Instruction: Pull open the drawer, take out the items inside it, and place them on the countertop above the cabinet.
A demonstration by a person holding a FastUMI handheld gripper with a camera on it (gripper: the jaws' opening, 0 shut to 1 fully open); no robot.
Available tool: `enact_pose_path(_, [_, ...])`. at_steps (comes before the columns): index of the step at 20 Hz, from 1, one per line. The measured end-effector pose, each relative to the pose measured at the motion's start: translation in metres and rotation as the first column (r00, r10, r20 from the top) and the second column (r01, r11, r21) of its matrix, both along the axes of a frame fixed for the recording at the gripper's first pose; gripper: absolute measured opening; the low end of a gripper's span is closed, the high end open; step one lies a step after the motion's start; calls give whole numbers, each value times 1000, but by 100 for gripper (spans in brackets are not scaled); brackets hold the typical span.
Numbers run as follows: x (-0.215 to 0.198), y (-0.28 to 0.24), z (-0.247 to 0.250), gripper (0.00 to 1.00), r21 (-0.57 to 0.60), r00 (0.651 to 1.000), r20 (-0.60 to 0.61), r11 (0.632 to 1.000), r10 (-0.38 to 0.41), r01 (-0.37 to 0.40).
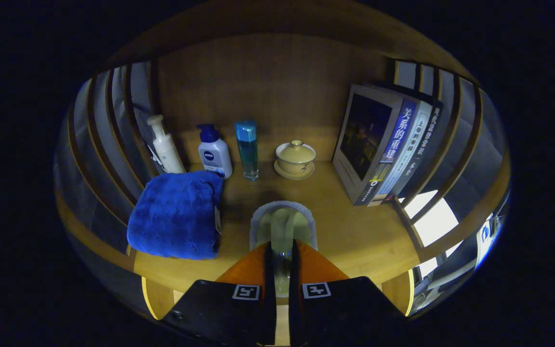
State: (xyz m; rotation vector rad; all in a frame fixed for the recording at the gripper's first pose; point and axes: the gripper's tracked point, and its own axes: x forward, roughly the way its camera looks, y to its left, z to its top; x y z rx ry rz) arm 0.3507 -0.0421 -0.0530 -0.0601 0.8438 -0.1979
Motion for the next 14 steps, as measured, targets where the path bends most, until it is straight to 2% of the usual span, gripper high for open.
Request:
enact_pose_path(6, [10, 4, -26, 18, 1, 999, -42, 1000, -5, 5])
enact_pose_path(14, [16, 2, -31, 23, 4, 1000, -29, 1000, -6, 6])
